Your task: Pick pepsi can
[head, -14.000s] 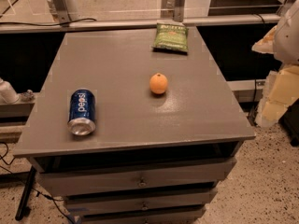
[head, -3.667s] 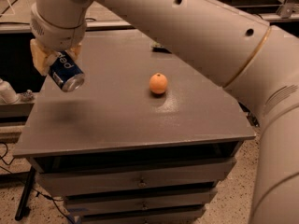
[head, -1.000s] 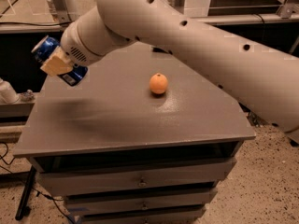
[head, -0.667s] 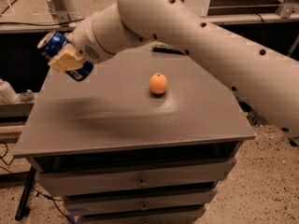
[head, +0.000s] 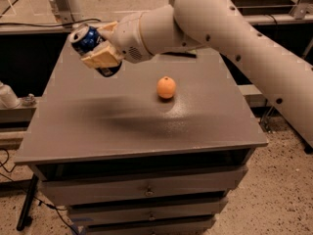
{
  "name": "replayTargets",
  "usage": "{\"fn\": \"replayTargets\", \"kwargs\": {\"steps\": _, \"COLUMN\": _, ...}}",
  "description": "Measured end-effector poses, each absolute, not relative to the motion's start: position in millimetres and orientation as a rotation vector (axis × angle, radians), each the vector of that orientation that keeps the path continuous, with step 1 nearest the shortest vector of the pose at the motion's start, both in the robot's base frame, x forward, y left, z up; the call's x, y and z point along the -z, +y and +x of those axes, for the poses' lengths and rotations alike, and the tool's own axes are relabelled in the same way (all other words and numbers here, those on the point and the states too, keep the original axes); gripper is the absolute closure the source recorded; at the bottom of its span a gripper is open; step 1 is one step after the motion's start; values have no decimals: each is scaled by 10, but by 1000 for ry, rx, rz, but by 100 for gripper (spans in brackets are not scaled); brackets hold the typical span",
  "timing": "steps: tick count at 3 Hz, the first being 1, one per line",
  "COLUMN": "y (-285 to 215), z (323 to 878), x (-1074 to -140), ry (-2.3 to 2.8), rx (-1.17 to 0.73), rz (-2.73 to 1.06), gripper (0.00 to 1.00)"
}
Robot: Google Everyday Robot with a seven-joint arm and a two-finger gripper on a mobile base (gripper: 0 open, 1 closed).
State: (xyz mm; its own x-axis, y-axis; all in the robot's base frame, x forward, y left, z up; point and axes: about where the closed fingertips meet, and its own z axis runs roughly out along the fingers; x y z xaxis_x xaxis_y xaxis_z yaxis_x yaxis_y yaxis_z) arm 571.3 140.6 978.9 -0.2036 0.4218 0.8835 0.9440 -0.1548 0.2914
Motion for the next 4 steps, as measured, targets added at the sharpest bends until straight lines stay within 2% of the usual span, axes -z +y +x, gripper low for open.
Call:
{"fn": "replayTargets", "kwargs": {"steps": 2, "y": 996, "z": 5636, "x": -9669, "ry": -1422, "rx": 1436, "rz": -1496, "gripper": 100}}
{"fn": "replayTargets", "kwargs": {"steps": 4, "y": 1012, "z": 5433, "x": -9231, "ry": -1328, "rx": 1389, "rz": -1487, "gripper": 100}}
